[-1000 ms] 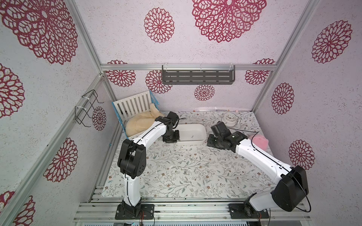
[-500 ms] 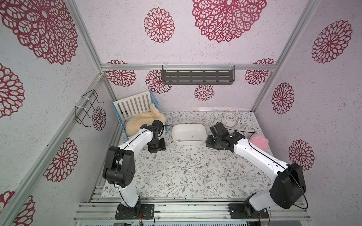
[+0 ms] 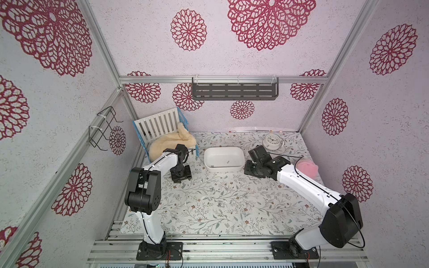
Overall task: Put the screws on the desktop into the storage box
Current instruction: Pick up the screw from the center of the board.
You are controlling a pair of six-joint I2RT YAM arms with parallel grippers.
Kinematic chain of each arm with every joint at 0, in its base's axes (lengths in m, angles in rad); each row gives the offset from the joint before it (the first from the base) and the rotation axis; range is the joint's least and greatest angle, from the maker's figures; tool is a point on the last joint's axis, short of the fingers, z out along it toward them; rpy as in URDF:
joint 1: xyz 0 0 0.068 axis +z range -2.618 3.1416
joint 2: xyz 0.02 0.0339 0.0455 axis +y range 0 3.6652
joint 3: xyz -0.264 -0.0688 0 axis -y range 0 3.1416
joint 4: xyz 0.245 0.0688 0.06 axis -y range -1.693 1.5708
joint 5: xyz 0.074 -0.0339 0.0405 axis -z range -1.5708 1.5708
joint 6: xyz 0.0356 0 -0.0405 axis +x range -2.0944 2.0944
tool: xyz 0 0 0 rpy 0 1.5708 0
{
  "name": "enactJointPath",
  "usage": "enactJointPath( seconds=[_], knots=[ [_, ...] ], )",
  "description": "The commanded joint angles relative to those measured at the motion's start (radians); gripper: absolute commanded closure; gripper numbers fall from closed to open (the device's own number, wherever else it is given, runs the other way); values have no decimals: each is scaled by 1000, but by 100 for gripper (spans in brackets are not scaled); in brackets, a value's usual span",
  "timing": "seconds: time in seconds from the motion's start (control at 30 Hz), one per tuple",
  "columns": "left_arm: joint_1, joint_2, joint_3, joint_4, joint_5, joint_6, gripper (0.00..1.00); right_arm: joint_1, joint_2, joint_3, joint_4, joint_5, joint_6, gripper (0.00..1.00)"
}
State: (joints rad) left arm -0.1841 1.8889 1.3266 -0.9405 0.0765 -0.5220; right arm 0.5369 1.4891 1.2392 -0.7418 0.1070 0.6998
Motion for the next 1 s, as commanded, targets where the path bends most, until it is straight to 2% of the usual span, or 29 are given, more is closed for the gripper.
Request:
enactJointPath(
  seconds=[0.0,0.53,0.97],
  knots=[
    [11,37,16,12,1,34,44,-4,-20,2,17,5,6,57],
    [20,129,31,13,-2,67,55,-4,0,9,24,-3,9,57],
    [20,131,-5,15,-7,75,75,-4,10,9,36,-18,12,57]
  ],
)
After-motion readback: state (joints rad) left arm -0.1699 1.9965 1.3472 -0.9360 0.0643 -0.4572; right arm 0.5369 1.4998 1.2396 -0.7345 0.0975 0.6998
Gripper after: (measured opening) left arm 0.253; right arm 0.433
